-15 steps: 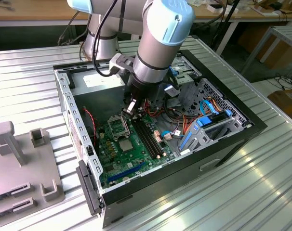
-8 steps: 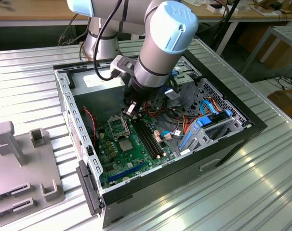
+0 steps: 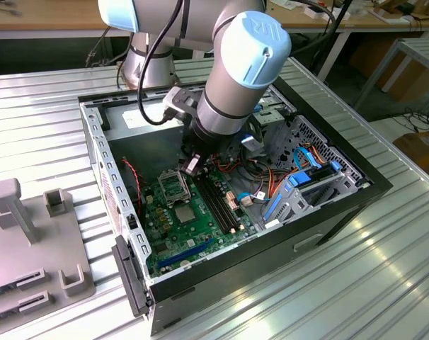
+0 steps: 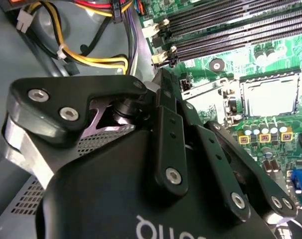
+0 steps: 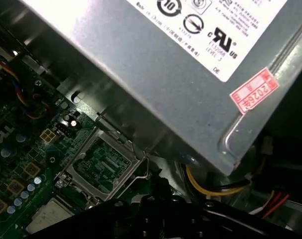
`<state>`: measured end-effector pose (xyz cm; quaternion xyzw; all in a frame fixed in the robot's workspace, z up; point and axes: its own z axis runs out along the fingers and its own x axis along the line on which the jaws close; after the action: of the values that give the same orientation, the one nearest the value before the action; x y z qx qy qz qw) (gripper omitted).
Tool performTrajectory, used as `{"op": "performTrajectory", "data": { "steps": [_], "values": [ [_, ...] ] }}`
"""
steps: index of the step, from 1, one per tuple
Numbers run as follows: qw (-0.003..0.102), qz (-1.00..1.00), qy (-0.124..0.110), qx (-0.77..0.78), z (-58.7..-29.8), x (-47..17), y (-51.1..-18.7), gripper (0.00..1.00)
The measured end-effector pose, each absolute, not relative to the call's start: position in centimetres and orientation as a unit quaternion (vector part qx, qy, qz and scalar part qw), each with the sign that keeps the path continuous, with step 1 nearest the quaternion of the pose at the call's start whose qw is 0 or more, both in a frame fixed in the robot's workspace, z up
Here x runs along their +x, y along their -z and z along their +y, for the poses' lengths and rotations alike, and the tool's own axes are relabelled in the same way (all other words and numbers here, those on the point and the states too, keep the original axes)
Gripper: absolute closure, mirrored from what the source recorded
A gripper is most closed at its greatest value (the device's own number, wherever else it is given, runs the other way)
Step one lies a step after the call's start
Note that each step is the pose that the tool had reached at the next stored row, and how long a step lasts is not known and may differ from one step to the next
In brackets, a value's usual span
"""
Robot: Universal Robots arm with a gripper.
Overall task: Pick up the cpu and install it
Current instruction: 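Close the cpu cover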
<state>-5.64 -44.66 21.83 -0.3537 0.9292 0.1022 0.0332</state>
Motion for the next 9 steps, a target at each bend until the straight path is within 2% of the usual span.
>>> {"op": "performTrajectory", "data": {
  "steps": [4,7,9],
  "values": [
    [0.037,0.923,-0.101,-0.37,-44.66,-5.63,-21.82,0.89],
    [0.048,0.921,-0.095,-0.376,-44.66,-5.66,-21.82,0.89],
    [0.05,0.92,-0.094,-0.378,-44.66,-5.75,-21.82,0.89]
  ]
}}
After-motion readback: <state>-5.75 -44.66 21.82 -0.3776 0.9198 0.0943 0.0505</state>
